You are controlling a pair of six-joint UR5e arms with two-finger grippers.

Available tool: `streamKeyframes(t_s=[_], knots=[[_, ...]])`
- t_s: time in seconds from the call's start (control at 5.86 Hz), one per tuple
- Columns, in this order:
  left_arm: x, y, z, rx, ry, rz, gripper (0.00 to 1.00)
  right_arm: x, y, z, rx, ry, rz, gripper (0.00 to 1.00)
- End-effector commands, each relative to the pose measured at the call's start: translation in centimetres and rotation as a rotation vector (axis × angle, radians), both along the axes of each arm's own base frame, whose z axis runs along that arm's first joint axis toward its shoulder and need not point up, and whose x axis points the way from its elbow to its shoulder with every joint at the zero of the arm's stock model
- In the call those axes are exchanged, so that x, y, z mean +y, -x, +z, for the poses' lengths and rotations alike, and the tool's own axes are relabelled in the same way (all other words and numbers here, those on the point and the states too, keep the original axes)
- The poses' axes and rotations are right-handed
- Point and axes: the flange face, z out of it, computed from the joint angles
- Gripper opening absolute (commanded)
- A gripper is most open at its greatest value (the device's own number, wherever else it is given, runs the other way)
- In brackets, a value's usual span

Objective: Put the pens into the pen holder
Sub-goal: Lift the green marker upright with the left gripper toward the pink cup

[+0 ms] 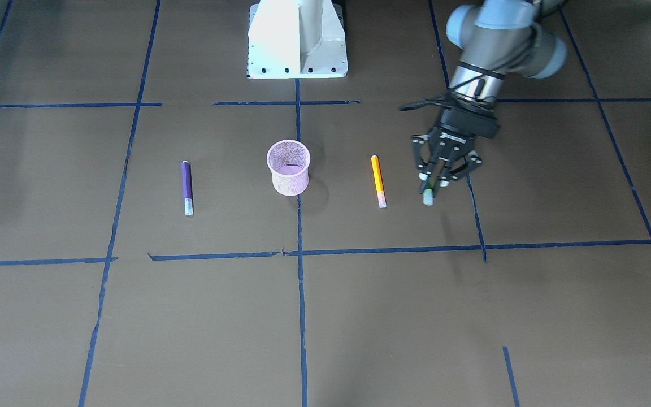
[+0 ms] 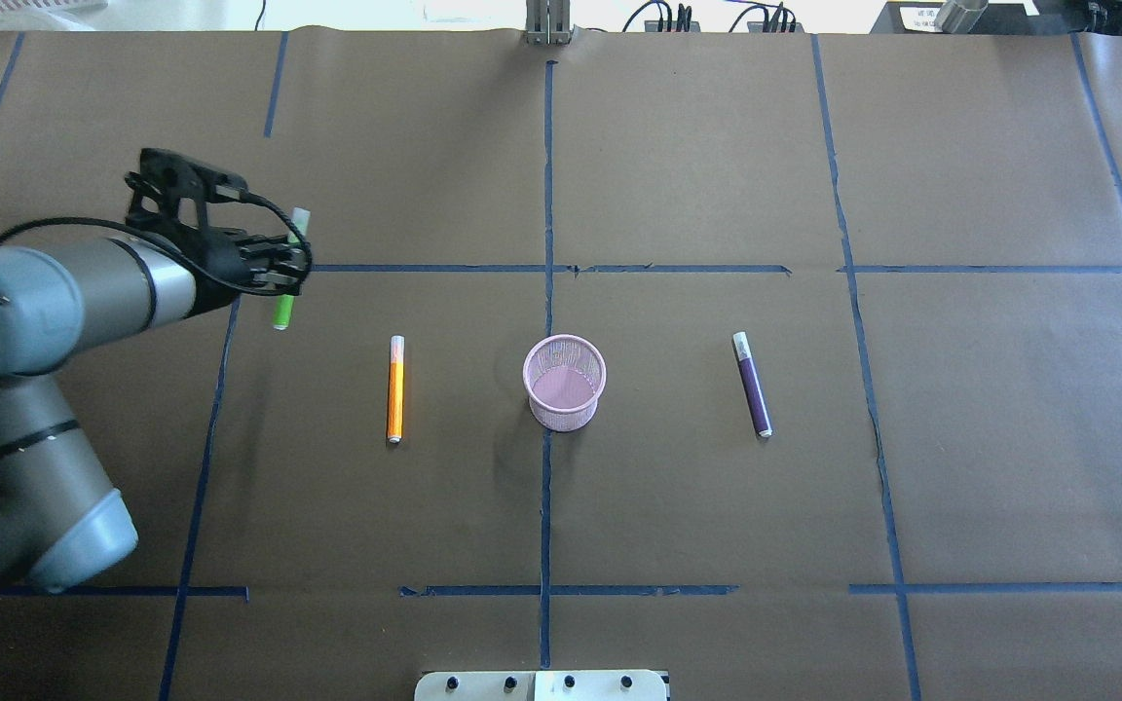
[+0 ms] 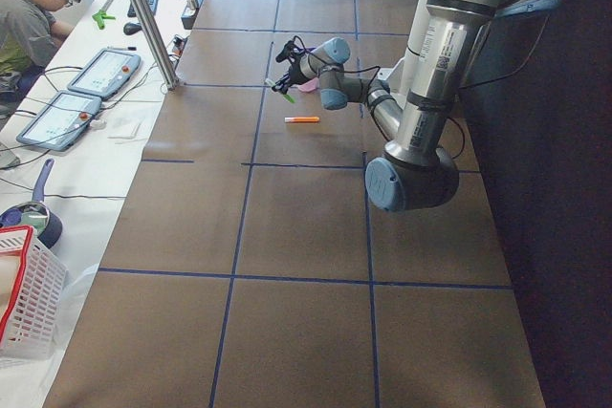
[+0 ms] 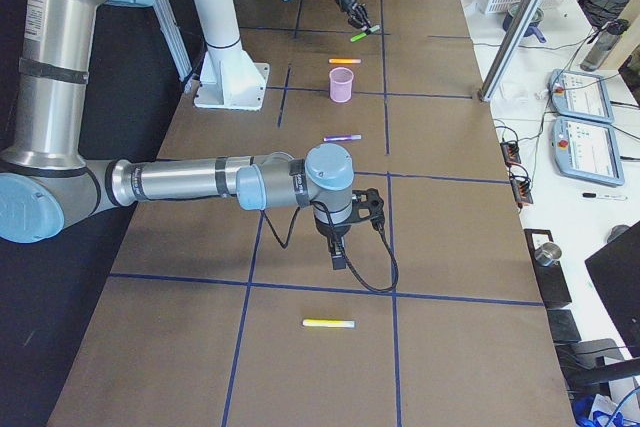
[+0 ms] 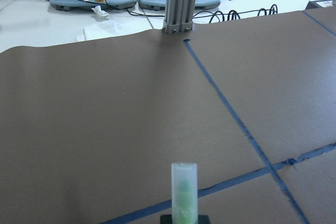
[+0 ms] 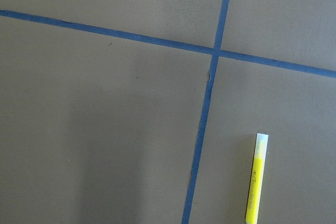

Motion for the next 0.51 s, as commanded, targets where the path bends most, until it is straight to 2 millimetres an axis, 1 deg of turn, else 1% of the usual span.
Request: streamKeyframes(t_s=[0.0, 0.17, 0.34], knots=[[3.1, -5.3, -9.7, -0.015, 0.026, -0.072, 0.01, 0.0, 0.0, 0.1, -0.001, 0.000, -0.001, 1.00], [4.4, -7.1, -12.1, 0.001, 0.015, -0.075, 0.01, 0.0, 0.0, 0.1, -0.001, 0.000, -0.001, 1.00], [3.3, -10.5, -13.2, 0.010, 0.056, -0.103, 0.02, 0.0, 0.0, 0.1, -0.001, -0.001, -0.002, 1.00]])
